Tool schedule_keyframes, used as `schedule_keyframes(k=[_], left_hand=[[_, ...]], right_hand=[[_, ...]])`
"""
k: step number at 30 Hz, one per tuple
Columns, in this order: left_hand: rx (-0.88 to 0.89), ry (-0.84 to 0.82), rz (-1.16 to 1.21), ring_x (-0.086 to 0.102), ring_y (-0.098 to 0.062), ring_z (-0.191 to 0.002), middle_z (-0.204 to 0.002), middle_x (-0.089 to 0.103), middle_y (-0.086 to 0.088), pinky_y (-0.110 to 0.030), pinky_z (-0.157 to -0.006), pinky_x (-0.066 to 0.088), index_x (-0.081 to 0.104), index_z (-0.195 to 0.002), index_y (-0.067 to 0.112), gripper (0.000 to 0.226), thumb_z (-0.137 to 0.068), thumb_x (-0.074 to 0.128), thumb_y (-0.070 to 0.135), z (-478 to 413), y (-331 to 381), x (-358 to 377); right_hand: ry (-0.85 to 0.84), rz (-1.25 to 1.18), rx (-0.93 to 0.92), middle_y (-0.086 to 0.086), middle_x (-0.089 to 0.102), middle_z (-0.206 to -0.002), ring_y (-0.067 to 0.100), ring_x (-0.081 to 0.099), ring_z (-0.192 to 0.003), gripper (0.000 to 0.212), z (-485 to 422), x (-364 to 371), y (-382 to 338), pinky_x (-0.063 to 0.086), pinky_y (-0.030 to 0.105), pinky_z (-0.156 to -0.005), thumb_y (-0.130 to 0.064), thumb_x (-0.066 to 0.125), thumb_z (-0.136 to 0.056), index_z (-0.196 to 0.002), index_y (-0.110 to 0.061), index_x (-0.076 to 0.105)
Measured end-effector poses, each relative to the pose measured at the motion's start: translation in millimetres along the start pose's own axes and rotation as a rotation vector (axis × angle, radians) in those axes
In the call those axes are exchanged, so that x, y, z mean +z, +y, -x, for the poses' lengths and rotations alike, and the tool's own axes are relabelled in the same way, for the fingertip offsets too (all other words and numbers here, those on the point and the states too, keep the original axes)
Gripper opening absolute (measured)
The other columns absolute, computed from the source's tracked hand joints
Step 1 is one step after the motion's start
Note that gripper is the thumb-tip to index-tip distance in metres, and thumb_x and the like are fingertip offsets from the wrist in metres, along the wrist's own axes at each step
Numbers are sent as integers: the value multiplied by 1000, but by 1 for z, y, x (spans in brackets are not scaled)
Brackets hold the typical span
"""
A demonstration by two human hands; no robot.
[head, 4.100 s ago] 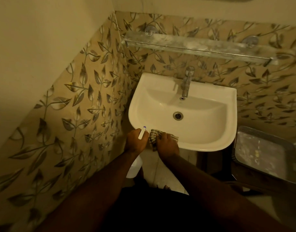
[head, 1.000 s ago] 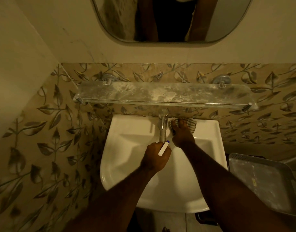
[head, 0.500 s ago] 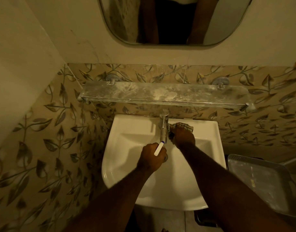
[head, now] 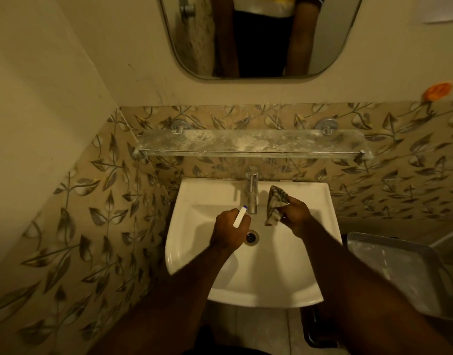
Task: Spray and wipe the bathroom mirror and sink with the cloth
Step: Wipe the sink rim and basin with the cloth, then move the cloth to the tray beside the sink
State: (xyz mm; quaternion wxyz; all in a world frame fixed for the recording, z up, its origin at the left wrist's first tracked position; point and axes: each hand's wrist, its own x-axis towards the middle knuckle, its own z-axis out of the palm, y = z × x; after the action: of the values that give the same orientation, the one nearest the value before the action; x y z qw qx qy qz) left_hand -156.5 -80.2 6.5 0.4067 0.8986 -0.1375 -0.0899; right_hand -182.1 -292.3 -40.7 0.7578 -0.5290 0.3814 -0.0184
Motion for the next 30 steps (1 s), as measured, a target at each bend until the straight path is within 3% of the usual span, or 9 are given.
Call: schedule_keyframes(k=[5,7,9,11,15,19,22,27,30], left_hand=[[85,20,22,63,-24,-55,-64,65,-7,-40,-52,56,63,-72,10,28,-92,56,28,10,28,2],[159,38,6,60,-21,-59,-67,65,-5,-30,-54,48,64,-74,7,28,-92,56,26,15,38,7],[210,47,13,53,-16,-57,-65,59,-1,-18,-52,36,58,-70,12,27,-93,55,25,25,50,14],[254,62,44,51,-16,-56,-63,57,0,-22,-53,35,56,-68,14,26,-92,55,25,35,60,21],[291,52,163,57,-25,-54,-58,55,-1,-35,-53,49,51,-65,15,28,-91,54,24,55,79,40],[367,47,205,57,-26,-55,-58,56,-3,-41,-53,50,54,-66,11,30,-91,52,28,66,100,65],[424,23,211,57,-25,-62,-63,60,-6,-38,-58,48,59,-72,8,30,-91,52,29,71,120,81],[503,-105,234,57,-19,-63,-66,60,-2,-34,-58,48,60,-74,9,28,-92,52,29,68,150,108],[552,-165,259,55,-15,-63,-67,59,1,-24,-56,42,59,-73,12,25,-91,52,28,62,172,126]], right_hand=[[-112,-434,137,11,69,-83,23,65,-72,25,43,-32,10,55,41,-75,-1,48,-96,-114,-6,63],[-126,-494,130,12,72,-93,25,67,-81,25,65,-46,11,56,39,-82,-1,47,-94,-110,-8,65],[-102,-519,114,10,73,-95,23,69,-79,21,87,-60,8,59,34,-74,-2,50,-94,-106,-8,66],[-65,-529,98,9,73,-96,22,69,-79,15,103,-75,10,60,30,-68,-4,57,-93,-102,-8,68],[-29,-503,67,10,73,-117,24,70,-104,33,129,-105,19,57,36,-90,-15,69,-91,-123,-9,68],[-17,-594,47,15,77,-105,27,76,-92,25,151,-136,28,63,40,-84,-12,64,-95,-118,-4,70],[59,-627,34,15,77,-105,28,75,-94,25,161,-157,34,58,44,-93,-12,64,-96,-119,-3,69],[165,-715,17,16,77,-107,29,77,-89,29,169,-184,32,64,40,-71,-12,67,-94,-121,-3,69],[234,-745,-14,17,75,-115,29,76,-94,31,169,-198,26,64,41,-73,-12,67,-94,-124,-3,68]])
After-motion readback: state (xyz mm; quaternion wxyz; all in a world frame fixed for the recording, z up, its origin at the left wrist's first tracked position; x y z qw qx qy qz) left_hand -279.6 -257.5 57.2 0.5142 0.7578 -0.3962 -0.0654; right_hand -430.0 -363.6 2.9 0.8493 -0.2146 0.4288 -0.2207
